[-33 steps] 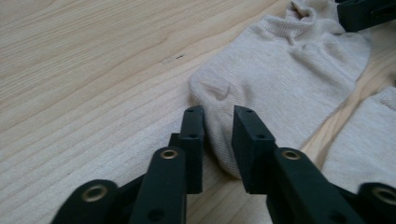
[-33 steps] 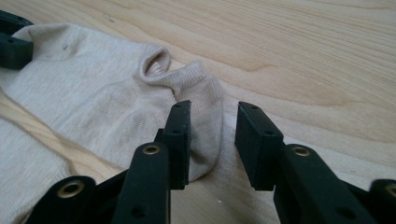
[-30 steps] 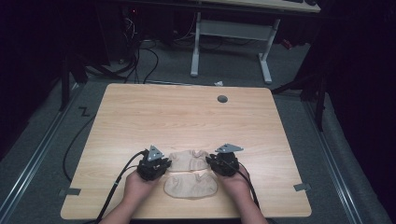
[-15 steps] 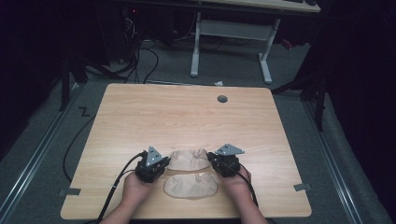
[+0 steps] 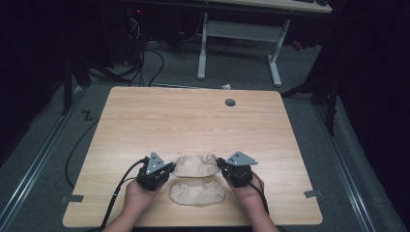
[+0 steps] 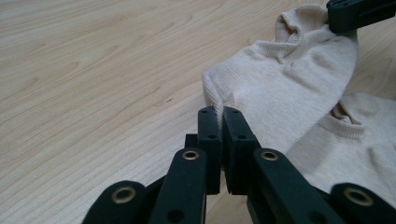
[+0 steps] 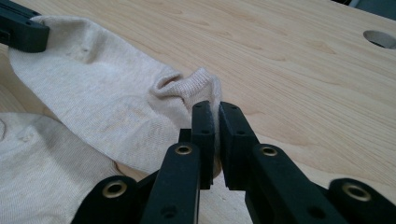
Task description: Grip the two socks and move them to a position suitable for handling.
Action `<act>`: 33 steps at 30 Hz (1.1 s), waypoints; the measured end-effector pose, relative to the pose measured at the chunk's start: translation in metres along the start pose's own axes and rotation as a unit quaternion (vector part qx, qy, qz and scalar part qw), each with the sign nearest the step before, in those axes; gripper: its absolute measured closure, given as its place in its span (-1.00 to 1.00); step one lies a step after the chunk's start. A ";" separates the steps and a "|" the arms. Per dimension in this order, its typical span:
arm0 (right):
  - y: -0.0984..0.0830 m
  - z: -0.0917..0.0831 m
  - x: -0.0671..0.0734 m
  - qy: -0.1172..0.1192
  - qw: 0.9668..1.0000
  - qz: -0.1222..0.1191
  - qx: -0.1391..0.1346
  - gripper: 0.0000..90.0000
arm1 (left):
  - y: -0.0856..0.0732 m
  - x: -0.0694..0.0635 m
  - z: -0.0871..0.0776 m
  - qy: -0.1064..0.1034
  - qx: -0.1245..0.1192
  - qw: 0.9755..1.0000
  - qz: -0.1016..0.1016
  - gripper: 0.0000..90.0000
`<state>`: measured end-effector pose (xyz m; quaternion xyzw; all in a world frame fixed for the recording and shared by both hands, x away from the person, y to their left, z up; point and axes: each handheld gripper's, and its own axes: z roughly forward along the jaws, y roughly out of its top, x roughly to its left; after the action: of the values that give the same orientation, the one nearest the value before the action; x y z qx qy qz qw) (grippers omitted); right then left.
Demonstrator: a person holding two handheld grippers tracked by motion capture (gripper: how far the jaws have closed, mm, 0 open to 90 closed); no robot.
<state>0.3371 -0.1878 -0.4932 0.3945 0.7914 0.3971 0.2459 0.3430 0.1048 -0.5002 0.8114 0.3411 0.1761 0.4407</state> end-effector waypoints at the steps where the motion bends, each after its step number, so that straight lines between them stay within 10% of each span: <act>1: 0.000 0.000 0.000 0.000 1.000 0.000 0.000 0.89 | 0.000 0.000 0.000 0.000 0.001 1.000 0.001 0.93; 33: -0.012 -0.032 0.013 0.007 1.000 -0.026 -0.004 0.89 | -0.005 -0.021 -0.017 -0.026 0.020 0.999 0.020 0.93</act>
<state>0.3017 -0.1954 -0.4864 0.3702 0.8016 0.3961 0.2522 0.3163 0.1022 -0.4942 0.8312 0.3166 0.1566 0.4294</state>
